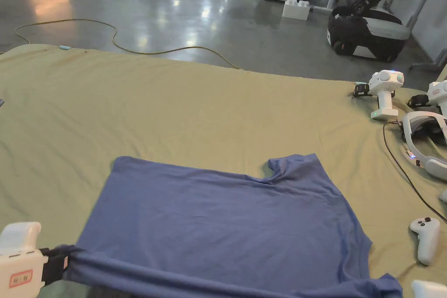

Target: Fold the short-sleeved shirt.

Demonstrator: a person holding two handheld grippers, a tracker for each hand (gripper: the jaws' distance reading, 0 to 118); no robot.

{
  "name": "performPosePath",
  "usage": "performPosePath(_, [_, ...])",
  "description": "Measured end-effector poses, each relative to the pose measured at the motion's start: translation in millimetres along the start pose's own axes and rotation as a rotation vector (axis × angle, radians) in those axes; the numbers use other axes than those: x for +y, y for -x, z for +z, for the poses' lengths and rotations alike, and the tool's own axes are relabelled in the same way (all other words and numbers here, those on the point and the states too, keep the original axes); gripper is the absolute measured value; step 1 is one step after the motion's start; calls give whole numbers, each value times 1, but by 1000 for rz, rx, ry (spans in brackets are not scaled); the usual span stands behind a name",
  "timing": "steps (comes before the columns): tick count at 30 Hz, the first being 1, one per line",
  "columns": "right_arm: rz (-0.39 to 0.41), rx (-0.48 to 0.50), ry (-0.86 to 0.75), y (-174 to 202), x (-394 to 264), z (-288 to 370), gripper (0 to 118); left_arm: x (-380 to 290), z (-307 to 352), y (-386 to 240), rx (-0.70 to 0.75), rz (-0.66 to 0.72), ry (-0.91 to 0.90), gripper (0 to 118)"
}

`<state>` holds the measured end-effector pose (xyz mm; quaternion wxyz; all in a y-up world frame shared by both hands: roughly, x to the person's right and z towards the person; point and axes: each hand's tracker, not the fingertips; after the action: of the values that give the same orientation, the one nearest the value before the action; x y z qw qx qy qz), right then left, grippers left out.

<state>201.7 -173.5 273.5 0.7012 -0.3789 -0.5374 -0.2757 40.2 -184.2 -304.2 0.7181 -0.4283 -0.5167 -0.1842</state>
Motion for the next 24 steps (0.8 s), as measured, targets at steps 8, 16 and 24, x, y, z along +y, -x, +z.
performPosePath(8, [-51, 5, 2, 3, 71, -64, 6, 66, -57, -6, 8, 6, 24, 10])
performPosePath(16, [-43, -22, 91, 9, 92, -134, 9, 95, -114, -14, 36, 17, 103, 10])
performPosePath(24, [-26, -65, -56, 12, 92, -104, 56, 95, -94, -22, 77, 2, 39, 45])
